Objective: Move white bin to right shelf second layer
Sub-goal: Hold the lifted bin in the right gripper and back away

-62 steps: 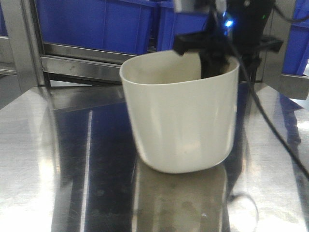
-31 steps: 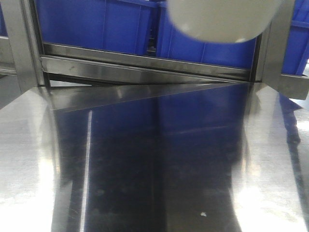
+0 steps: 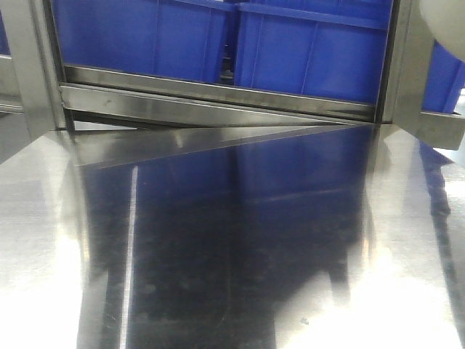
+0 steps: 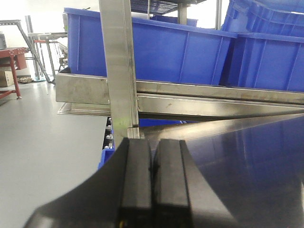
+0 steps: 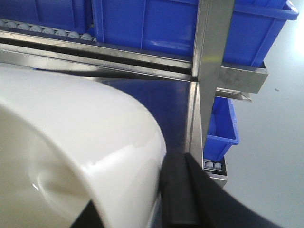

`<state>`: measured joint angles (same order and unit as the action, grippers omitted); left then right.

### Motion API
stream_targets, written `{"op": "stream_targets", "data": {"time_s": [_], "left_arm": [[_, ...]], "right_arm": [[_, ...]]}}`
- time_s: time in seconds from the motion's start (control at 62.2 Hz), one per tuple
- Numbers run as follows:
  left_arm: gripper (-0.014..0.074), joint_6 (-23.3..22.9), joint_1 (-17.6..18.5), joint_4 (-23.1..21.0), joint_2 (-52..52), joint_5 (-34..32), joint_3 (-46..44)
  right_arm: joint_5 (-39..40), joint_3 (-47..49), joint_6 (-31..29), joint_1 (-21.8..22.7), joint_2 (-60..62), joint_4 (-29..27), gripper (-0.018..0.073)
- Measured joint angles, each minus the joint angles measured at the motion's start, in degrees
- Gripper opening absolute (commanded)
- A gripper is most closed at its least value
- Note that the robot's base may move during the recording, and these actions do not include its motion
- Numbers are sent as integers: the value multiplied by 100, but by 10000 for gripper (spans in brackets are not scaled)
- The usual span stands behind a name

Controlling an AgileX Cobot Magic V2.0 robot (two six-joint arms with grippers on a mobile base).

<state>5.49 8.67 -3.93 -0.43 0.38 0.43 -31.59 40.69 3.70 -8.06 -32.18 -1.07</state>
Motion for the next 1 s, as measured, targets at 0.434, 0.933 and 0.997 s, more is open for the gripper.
{"op": "stream_targets", "data": {"time_s": [0.434, 0.933, 0.997], "left_arm": [[85, 0, 0, 0, 0, 0, 0], [85, 0, 0, 0, 0, 0, 0], [85, 0, 0, 0, 0, 0, 0]], "right_arm": [[59, -30, 0, -3, 211, 0, 52], [62, -30, 0, -3, 211, 0, 52], [62, -30, 0, -3, 211, 0, 52]]}}
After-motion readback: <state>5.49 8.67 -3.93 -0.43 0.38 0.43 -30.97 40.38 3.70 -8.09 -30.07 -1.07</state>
